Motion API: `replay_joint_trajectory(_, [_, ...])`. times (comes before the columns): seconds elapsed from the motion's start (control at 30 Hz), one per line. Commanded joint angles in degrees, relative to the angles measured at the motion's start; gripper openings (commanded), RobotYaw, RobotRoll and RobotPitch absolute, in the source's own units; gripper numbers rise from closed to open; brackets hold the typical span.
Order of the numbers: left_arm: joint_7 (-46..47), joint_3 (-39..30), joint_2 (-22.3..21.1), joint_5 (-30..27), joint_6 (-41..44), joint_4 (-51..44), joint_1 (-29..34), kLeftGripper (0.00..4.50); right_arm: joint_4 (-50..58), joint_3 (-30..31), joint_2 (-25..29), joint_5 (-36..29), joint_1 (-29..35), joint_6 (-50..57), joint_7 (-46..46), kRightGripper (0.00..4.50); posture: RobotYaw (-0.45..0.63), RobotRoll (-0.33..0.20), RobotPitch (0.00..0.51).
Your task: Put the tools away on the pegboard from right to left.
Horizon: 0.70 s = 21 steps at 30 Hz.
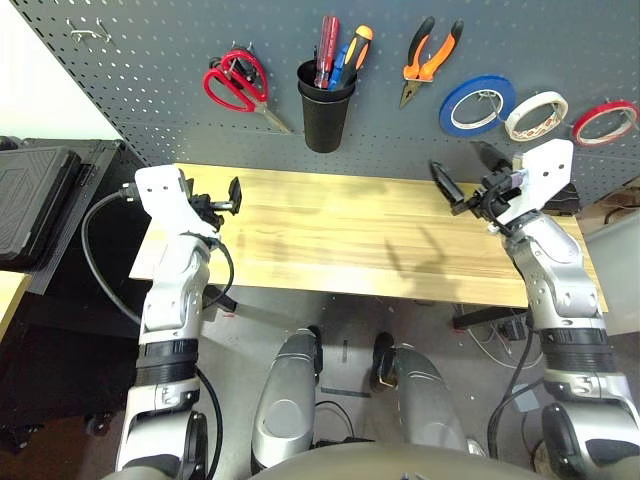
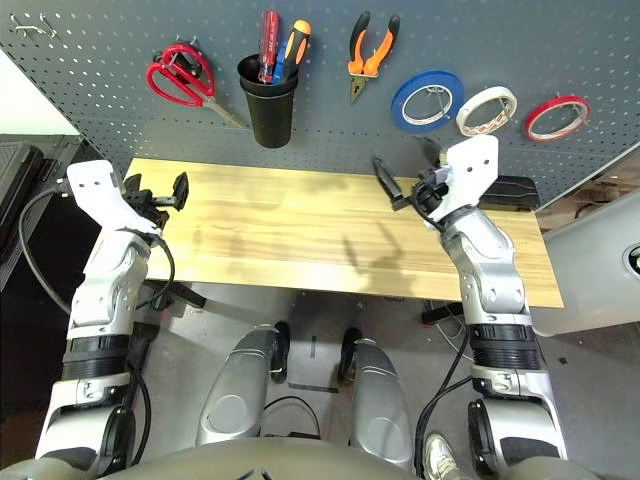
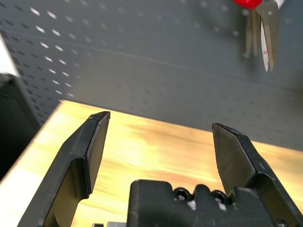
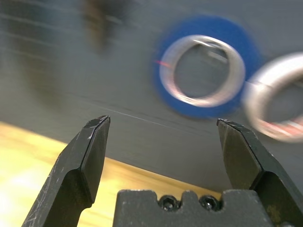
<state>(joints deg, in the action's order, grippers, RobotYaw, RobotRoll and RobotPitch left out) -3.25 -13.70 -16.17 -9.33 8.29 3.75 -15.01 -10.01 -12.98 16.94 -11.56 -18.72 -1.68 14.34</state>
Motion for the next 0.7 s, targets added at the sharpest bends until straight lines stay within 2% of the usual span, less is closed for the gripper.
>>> replay_joint_trajectory(0.03, [0.71,-1.44,-0.23,1.47,-4.92,3.65,1.19,4.47,-4.91,-3.07,-0.72,1.95,0.89,-4.72,-5.29,4.5,0.16,0.0,0.204])
replay_joint_trajectory(0.2, [-0.04,-2.73,-1.6,1.97,-10.98,8.9,0.61,4.47,-11.1,-5.35,-1.35,2.89,0.34,-10.37,-10.44,4.5,0.15,0.0,0.2])
replay_joint_trajectory(0.4, [-1.15,-3.36,-3.83,2.25,-15.22,15.46,-0.61,4.47,-17.66,-5.97,-0.77,2.99,-0.62,-15.58,-12.38,4.5,0.13,0.0,0.19])
replay_joint_trajectory(0.7, [-1.25,-3.17,-3.95,2.35,-16.07,16.99,-1.93,4.47,-23.5,-5.86,-0.04,3.06,-2.34,-19.44,-12.18,4.5,0.13,0.0,0.179])
